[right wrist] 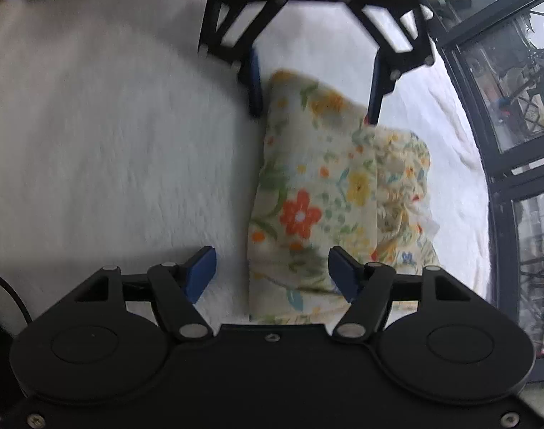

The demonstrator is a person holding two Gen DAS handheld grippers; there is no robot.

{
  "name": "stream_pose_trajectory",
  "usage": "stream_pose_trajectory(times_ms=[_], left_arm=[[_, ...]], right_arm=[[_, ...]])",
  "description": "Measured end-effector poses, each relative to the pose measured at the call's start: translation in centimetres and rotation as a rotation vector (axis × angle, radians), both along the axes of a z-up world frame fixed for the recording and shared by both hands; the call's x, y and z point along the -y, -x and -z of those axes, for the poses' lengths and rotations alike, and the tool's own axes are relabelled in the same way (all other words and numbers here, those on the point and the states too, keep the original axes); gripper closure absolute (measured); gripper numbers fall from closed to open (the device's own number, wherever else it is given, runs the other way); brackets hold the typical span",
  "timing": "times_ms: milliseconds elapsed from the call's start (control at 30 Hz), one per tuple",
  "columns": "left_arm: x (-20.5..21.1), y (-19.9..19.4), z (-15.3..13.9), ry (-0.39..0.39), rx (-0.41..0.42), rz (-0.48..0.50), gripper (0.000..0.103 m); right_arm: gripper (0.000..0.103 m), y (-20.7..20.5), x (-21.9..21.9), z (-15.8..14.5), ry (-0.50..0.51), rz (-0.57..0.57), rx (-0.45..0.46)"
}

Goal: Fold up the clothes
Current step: 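Fold the side edge over the dress with both grippers, then press the folded dress flat and open both grippers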

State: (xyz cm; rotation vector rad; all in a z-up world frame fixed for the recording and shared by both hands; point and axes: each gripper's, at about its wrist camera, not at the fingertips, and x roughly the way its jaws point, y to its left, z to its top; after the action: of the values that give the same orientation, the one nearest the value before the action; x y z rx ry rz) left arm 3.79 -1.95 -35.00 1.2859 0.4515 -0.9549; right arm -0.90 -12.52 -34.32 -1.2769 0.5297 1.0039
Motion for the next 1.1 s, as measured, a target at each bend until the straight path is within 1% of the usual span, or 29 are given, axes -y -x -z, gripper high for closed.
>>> stream_pose_trajectory(times_ms=[67,133,167,200,233,300,400,433,467,500,533,600,667,700,733,767,800,833,867,900,933,1000,1067,1100], left_arm=[[0.0,-0.2,0.0,0.0,0.005,0.006,0.054],[-0.1,-0.4,0.1,-0.005,-0.003,0.008,0.066],[-0.2,-0.4,0.1,-0.007,-0.011,0.008,0.07],[-0.3,-0.4,0.1,-0.01,-0.026,0.005,0.074],[-0.4,-0.5,0.2,-0.011,-0.038,0.003,0.075],[-0.5,-0.7,0.1,-0.006,-0.051,-0.001,0.077],[-0.8,-1.0,0.2,0.011,-0.069,-0.023,0.078],[-1.0,-1.1,0.3,0.021,-0.077,-0.036,0.078],[-1.2,-1.2,0.3,0.028,-0.083,-0.044,0.078],[-1.1,-1.2,0.2,0.031,-0.086,-0.048,0.078],[-1.1,-1.3,0.1,0.034,-0.091,-0.053,0.078],[-0.7,-1.7,0.0,0.032,-0.089,-0.052,0.078],[-0.5,-1.7,0.0,0.033,-0.09,-0.058,0.078],[-0.5,-1.8,0.0,0.035,-0.093,-0.063,0.078],[-0.4,-1.8,-0.1,0.036,-0.094,-0.066,0.077],[-0.5,-1.6,-0.2,0.035,-0.093,-0.067,0.077],[-0.5,-1.5,-0.3,0.035,-0.091,-0.067,0.076],[-0.5,-1.4,-0.5,0.037,-0.086,-0.066,0.072],[-0.4,-1.3,-0.8,0.04,-0.081,-0.064,0.069],[-0.4,-1.1,-1.1,0.044,-0.081,-0.062,0.066],[-0.5,-0.8,-1.5,0.051,-0.087,-0.059,0.061],[-0.7,-0.2,-2.2,0.072,-0.085,-0.044,0.054],[-0.7,0.3,-2.7,0.083,-0.077,-0.027,0.051],[-0.6,0.2,-3.0,0.081,-0.088,-0.018,0.051]], right_arm=[[0.045,0.1,0.2,-0.1,0.0,0.001,0.0],[0.054,-0.3,0.2,-0.1,0.0,0.01,-0.005],[0.057,-0.7,0.1,-0.2,-0.005,0.025,-0.01],[0.063,-1.1,0.1,-0.4,-0.012,0.04,-0.015],[0.065,-1.4,0.1,-0.5,-0.018,0.055,-0.02],[0.065,-2.2,0.1,-0.6,-0.024,0.084,-0.032],[0.065,-2.5,0.8,-1.0,-0.024,0.09,-0.01],[0.067,-2.7,1.2,-1.0,-0.028,0.1,-0.012],[0.071,-2.6,1.4,-1.1,-0.029,0.102,-0.012],[0.087,-2.7,1.7,-1.2,-0.033,0.114,-0.012],[0.093,-2.8,2.1,-1.2,-0.038,0.125,-0.012],[0.093,-2.6,2.1,-0.8,-0.032,0.134,-0.014],[0.092,-2.4,2.2,-0.6,-0.025,0.14,-0.01],[0.086,-2.2,2.0,-0.5,-0.015,0.14,-0.002],[0.077,-1.8,1.9,-0.5,-0.013,0.125,0.01],[0.072,-1.4,1.9,-0.7,-0.02,0.109,0.022],[0.062,-1.0,1.9,-0.9,-0.027,0.094,0.034],[0.048,-0.9,2.1,-1.0,-0.031,0.088,0.045],[0.039,-0.7,2.1,-1.0,-0.032,0.084,0.053],[0.035,-0.4,2.1,-1.0,-0.033,0.076,0.064],[0.035,-0.1,2.0,-1.0,-0.035,0.06,0.068],[0.035,-0.2,2.2,-1.6,-0.05,0.054,0.042],[0.035,-0.6,2.4,-2.6,-0.083,0.077,-0.006],[0.035,-2.3,2.9,-4.1,-0.146,0.156,-0.107]])
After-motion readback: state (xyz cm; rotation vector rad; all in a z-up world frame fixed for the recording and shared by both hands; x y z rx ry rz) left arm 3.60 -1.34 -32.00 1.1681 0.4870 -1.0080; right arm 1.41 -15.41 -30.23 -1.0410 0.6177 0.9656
